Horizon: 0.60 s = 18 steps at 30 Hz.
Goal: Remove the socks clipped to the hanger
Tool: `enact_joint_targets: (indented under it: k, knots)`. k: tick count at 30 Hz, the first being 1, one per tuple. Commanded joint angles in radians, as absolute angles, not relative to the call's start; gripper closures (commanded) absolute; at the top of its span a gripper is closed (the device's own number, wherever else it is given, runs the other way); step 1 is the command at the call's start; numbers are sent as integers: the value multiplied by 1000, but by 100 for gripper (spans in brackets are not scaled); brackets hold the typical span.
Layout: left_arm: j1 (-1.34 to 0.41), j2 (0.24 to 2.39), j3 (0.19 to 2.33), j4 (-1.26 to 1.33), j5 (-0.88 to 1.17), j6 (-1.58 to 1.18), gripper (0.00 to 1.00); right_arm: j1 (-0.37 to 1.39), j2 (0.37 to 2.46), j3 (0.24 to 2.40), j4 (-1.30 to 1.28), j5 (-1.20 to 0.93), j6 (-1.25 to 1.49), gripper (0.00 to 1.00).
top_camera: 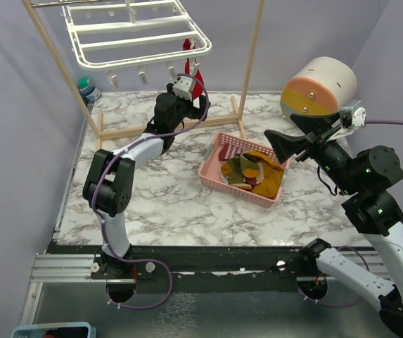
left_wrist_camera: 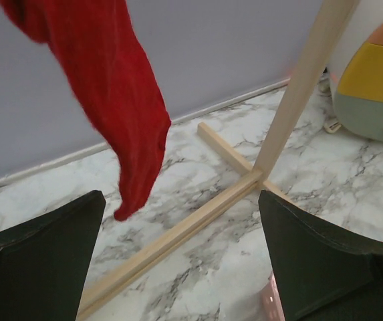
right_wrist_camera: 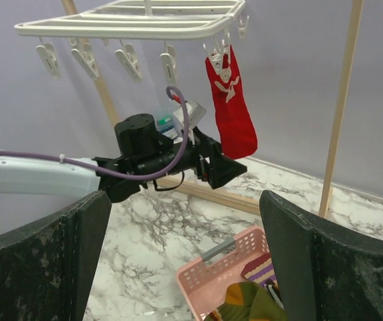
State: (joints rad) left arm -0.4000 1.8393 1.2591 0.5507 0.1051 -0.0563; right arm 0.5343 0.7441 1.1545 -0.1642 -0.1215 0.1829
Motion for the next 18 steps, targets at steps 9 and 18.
enact_joint_targets:
  k: [9, 18]
  knots:
    - [-338, 2026, 1479, 616, 188, -114, 1, 529, 813, 1163, -131, -176, 184, 0]
    - [-309, 2063, 1567, 679, 244, -171, 1, 529, 874, 1156, -87, -211, 199, 0]
